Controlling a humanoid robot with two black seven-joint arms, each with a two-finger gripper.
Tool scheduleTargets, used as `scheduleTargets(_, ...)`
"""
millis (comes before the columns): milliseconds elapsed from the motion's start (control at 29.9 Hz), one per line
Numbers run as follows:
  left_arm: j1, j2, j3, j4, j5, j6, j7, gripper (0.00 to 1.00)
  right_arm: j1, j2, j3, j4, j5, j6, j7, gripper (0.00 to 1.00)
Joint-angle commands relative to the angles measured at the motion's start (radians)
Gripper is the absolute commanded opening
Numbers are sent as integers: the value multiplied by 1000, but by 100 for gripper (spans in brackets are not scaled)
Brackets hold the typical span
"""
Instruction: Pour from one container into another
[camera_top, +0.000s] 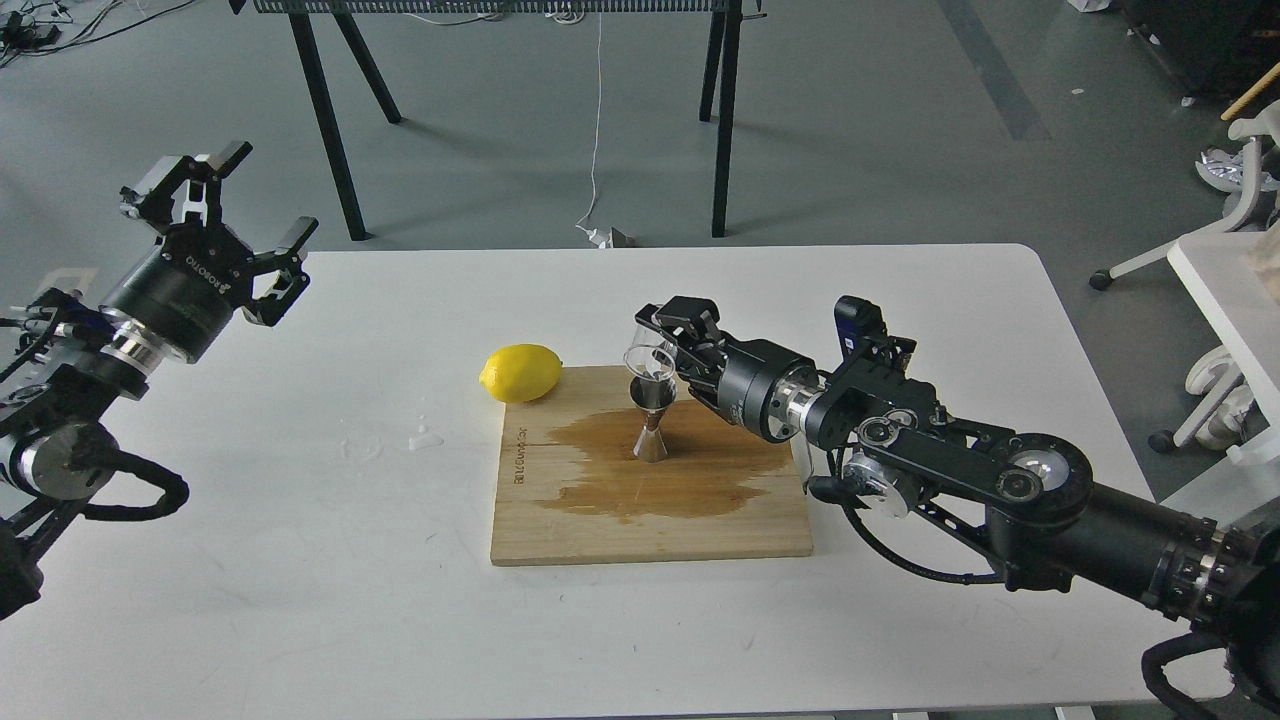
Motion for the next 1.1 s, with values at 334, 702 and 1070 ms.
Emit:
scheduleTargets(334, 0, 0, 0, 0, 0, 0, 0, 90, 83, 0, -112, -13, -1, -5, 0, 34)
scheduleTargets(702, 0, 0, 0, 0, 0, 0, 0, 90, 140, -2, -174, -22, -1, -17, 0, 34)
scheduleTargets(1070, -1, 3, 0, 0, 0, 0, 0, 90, 194, -3, -244, -22, -3, -17, 0, 34)
